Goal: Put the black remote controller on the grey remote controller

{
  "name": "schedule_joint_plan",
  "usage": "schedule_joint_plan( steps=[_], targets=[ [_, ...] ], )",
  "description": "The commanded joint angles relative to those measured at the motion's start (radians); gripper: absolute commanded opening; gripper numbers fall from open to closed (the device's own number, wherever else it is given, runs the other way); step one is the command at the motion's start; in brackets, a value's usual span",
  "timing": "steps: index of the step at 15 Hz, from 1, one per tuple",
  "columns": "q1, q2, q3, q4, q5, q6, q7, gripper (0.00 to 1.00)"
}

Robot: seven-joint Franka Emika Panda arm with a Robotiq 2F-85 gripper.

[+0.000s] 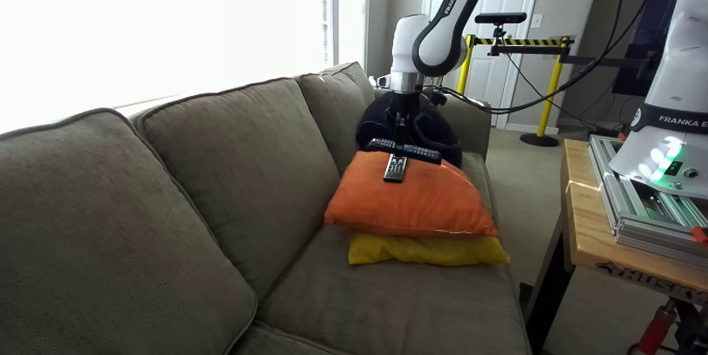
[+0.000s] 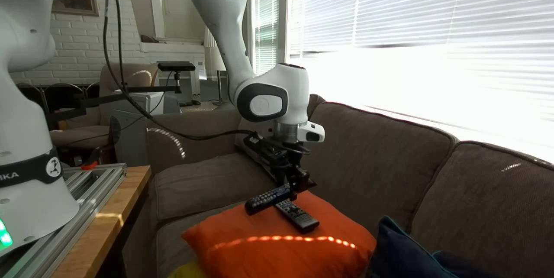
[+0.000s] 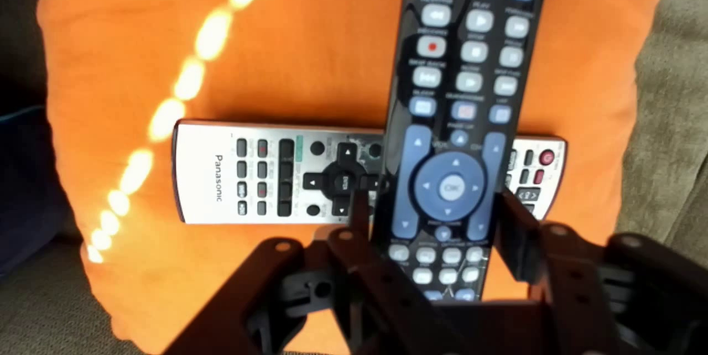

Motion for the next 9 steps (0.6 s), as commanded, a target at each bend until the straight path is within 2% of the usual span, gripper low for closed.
schedule_joint_plan(
  steps=[1, 9],
  targets=[
    [-0.026, 0.035, 0.013, 0.043, -0.058, -0.012, -0.037, 0.31],
    [-0.036, 0.066, 0.011, 0.078, -0.077, -0.009, -0.053, 0.31]
  ],
)
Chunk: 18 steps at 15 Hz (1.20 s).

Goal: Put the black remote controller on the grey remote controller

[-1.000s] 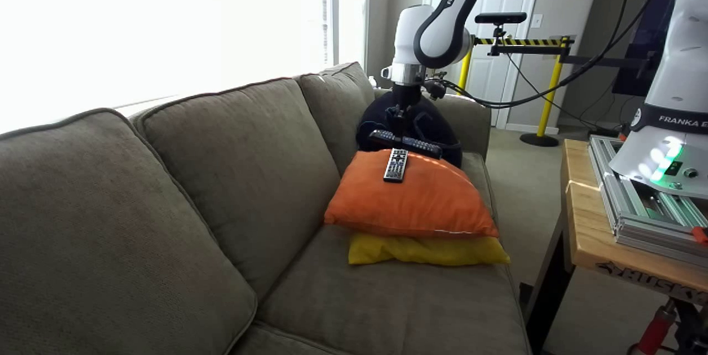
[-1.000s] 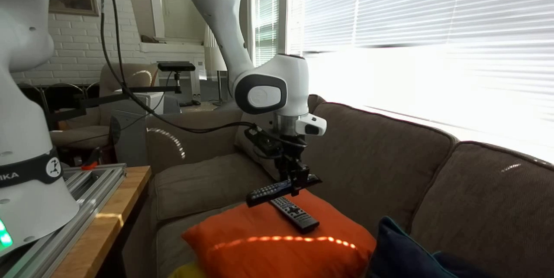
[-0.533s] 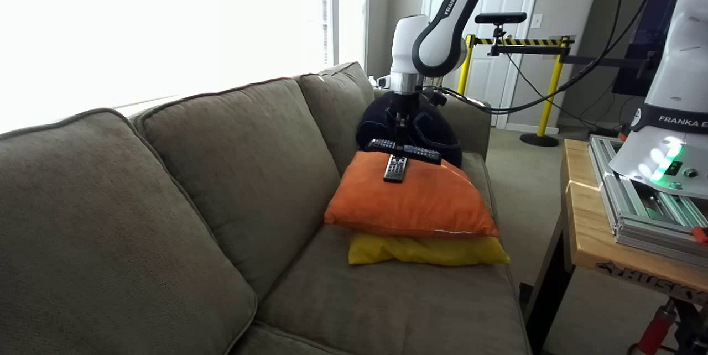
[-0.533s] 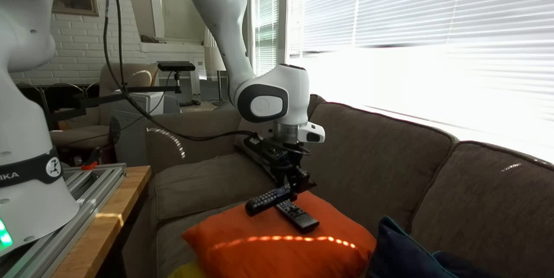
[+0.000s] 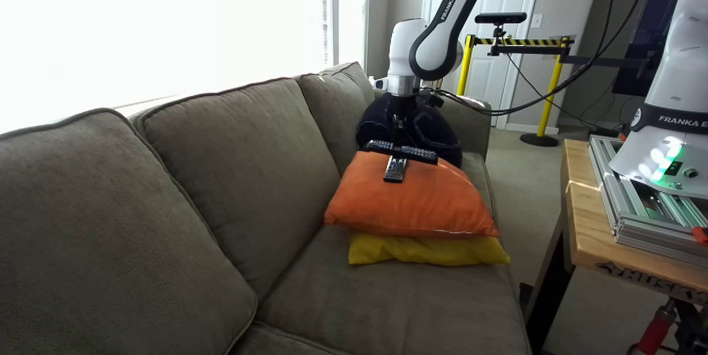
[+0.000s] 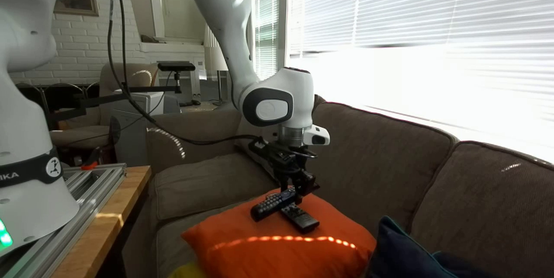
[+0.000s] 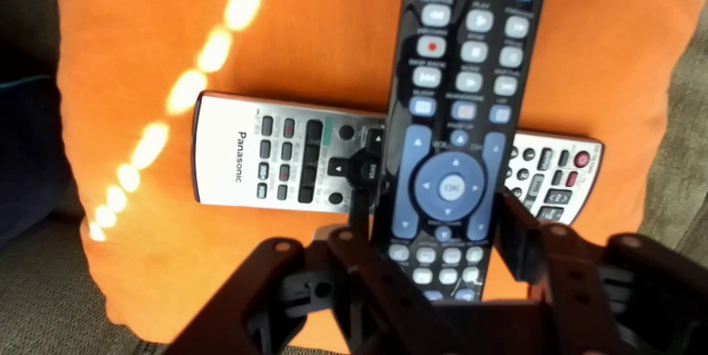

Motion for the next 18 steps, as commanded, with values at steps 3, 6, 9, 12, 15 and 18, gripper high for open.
schedule_joint_plan(
  steps=[3, 6, 9, 12, 15, 18],
  targets=[
    [-0.019, 0.032, 0.009, 0.04, -0.042, -0.009, -0.005, 0.31],
    [-0.012, 0.034, 0.004, 0.042, -0.041, -0.008, 0.008, 0.88],
    [-0.012, 0.032, 0.003, 0.046, -0.041, -0.006, 0.01, 1.0],
    [-0.019, 0.023, 0.012, 0.042, -0.032, 0.001, 0.01, 1.0],
    [0.007, -0.034, -0.012, -0.001, -0.032, -0.004, 0.06, 1.0],
    [-0.02, -0.168, 0.018, -0.088, 0.008, -0.046, 0.089, 1.0]
  ],
)
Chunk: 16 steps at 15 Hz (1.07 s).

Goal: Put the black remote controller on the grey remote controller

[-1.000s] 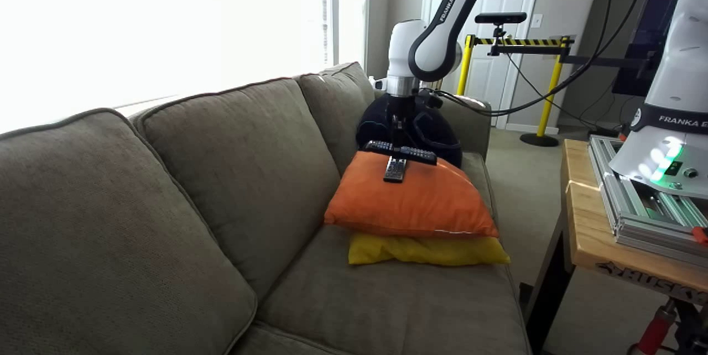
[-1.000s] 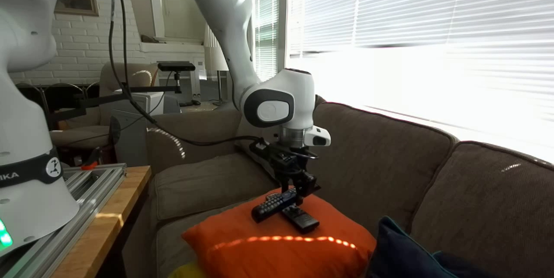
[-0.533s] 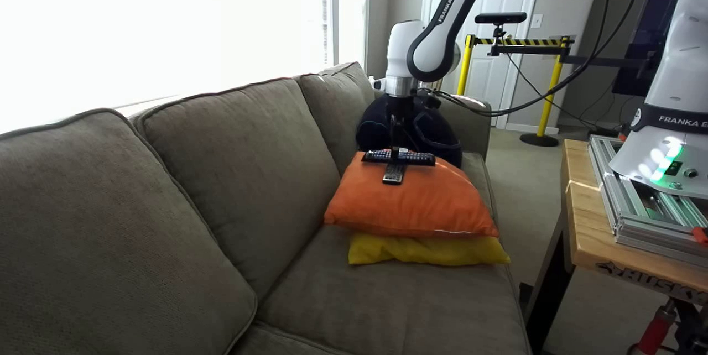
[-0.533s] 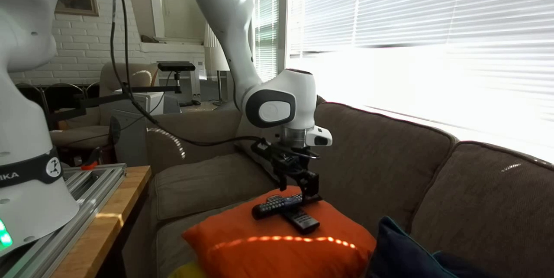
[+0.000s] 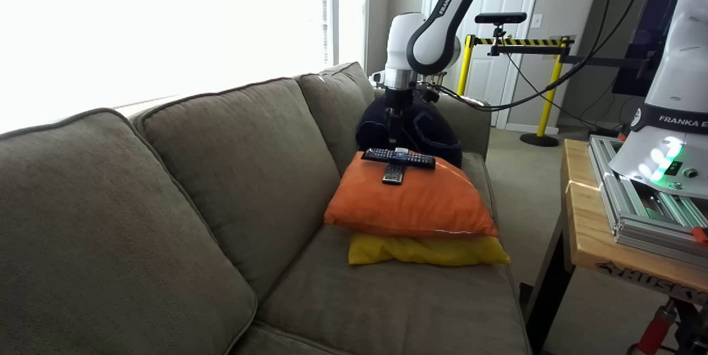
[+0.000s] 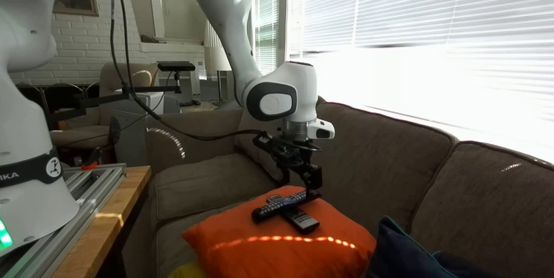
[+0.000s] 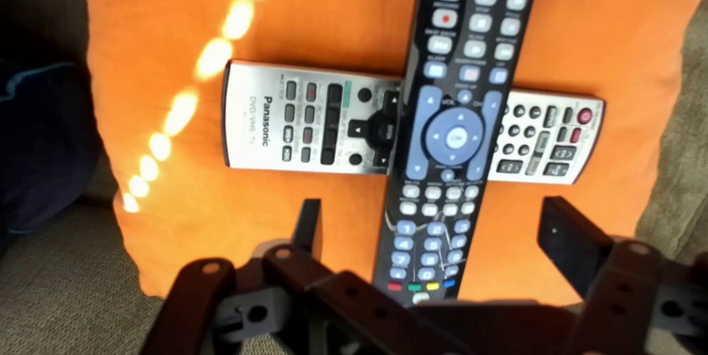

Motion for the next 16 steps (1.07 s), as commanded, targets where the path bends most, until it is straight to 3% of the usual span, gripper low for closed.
schedule_joint_plan(
  steps=[1, 5, 10, 14, 16],
  targets=[
    [-0.029, -0.185, 0.032, -0.122, 0.02, -0.063, 0.039, 1.0],
    [-0.07, -0.349, 0.074, -0.178, 0.1, -0.193, -0.001, 1.0],
    [-0.041, -0.486, 0.032, -0.203, 0.135, -0.319, -0.004, 1.0],
    [-0.022, -0.548, 0.004, -0.216, 0.112, -0.368, 0.013, 1.0],
    [-0.012, -0.503, -0.005, -0.179, 0.104, -0.351, 0.017, 1.0]
  ],
)
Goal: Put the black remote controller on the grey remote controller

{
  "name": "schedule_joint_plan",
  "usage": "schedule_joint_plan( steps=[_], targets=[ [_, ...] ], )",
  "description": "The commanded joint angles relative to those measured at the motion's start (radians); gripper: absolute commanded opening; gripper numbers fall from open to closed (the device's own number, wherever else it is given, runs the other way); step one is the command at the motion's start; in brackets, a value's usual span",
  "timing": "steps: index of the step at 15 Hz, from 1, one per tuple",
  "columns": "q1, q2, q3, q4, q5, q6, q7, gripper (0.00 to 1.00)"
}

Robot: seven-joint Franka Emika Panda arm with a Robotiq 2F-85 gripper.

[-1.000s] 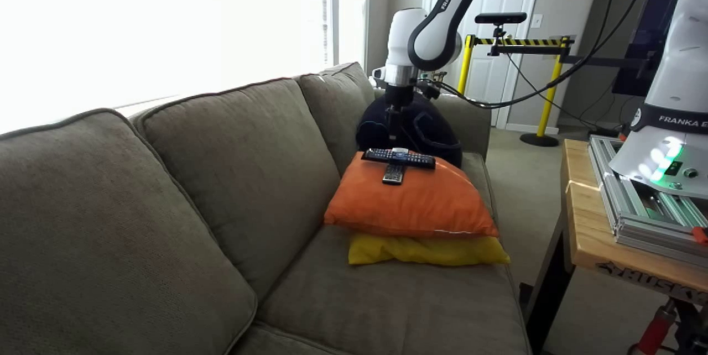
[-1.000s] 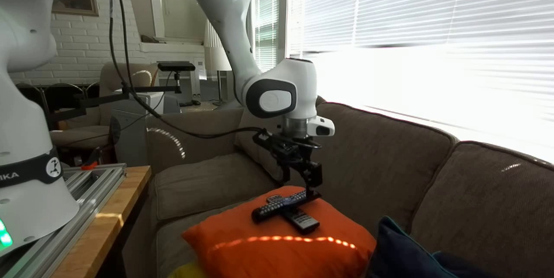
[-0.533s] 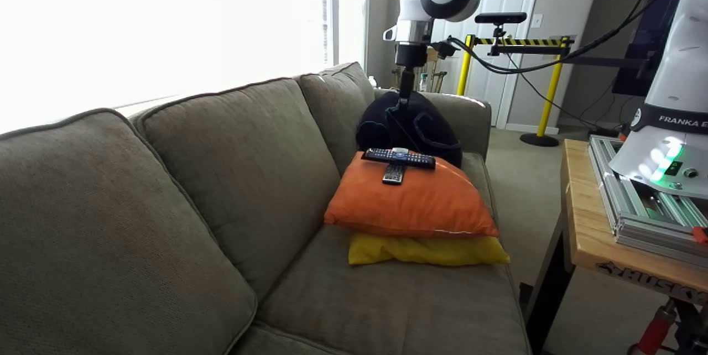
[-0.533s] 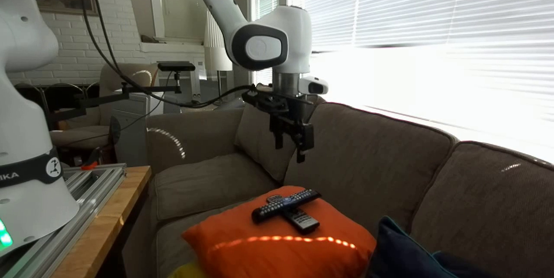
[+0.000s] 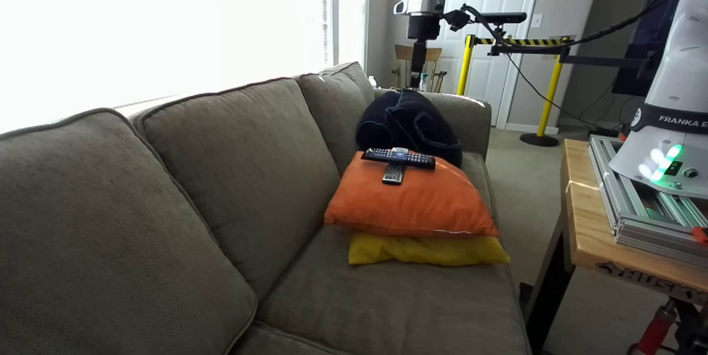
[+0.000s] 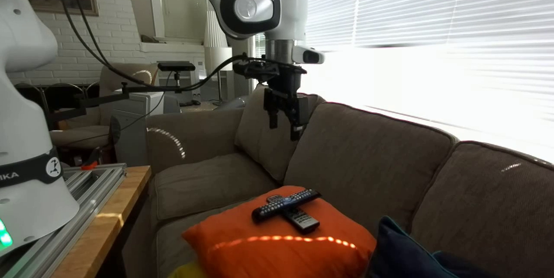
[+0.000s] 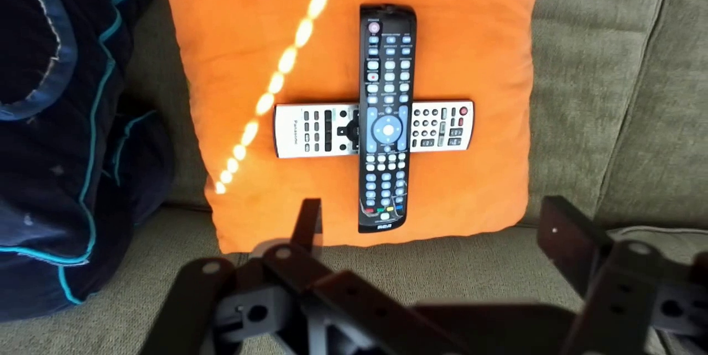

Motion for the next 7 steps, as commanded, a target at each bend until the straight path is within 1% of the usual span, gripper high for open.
schedule_joint_plan(
  steps=[1, 7],
  targets=[
    [0.026, 0.0, -0.026, 0.002, 0.003, -0.003, -0.001, 1.0],
    [0.03, 0.005, -0.029, 0.002, 0.002, -0.002, -0.001, 1.0]
  ],
)
